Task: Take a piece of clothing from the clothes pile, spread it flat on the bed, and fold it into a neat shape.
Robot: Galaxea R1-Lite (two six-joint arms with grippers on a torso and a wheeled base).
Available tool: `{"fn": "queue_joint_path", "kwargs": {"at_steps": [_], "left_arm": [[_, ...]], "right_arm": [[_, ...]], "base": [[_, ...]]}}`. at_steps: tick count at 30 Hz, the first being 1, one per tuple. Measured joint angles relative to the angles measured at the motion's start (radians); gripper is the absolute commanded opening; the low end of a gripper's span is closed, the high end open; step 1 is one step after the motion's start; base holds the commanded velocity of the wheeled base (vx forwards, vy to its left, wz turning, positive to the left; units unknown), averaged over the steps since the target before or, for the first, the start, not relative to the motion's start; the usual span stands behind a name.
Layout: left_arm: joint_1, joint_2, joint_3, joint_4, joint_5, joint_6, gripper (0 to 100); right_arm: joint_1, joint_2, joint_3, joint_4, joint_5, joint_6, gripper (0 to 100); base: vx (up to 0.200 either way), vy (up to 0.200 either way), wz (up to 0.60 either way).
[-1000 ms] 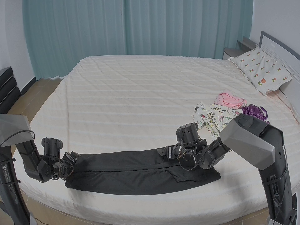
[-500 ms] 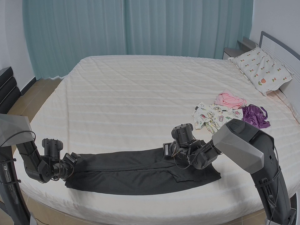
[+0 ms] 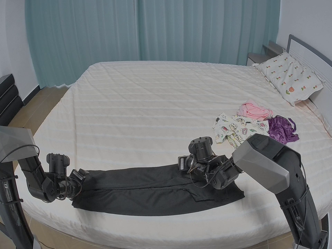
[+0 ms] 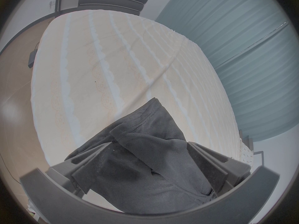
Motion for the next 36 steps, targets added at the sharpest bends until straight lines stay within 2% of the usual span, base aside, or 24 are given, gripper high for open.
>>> {"fn": "queue_joint_path", "kwargs": {"at_steps": [3, 4, 14, 22, 30, 36], "left_arm": [[0.000, 0.000, 0.000, 0.000, 0.000, 0.000, 100], [0.000, 0.000, 0.000, 0.000, 0.000, 0.000, 100], [0.000, 0.000, 0.000, 0.000, 0.000, 0.000, 100], [0.000, 0.000, 0.000, 0.000, 0.000, 0.000, 100], [0.000, 0.000, 0.000, 0.000, 0.000, 0.000, 100], [0.000, 0.000, 0.000, 0.000, 0.000, 0.000, 100]], "right_arm": [[0.006, 0.007, -0.005, -0.001, -0.003, 0.000, 0], [0.007, 0.010, -0.007, -0.002, -0.004, 0.000, 100], [0.006, 0.020, -0.014, -0.027, -0.007, 0.000, 100], [-0.094, -0.016, 0.026, -0.028, -0.008, 0.003, 100], [-0.164, -0.031, 0.081, -0.020, 0.016, 0.103, 100], [-0.173, -0.033, 0.087, 0.016, 0.050, 0.123, 100]], "base": [[0.000, 0.000, 0.00], [0.000, 0.000, 0.00], [0.000, 0.000, 0.00], [0.000, 0.000, 0.00], [0.000, 0.000, 0.00], [0.000, 0.000, 0.00]]}}
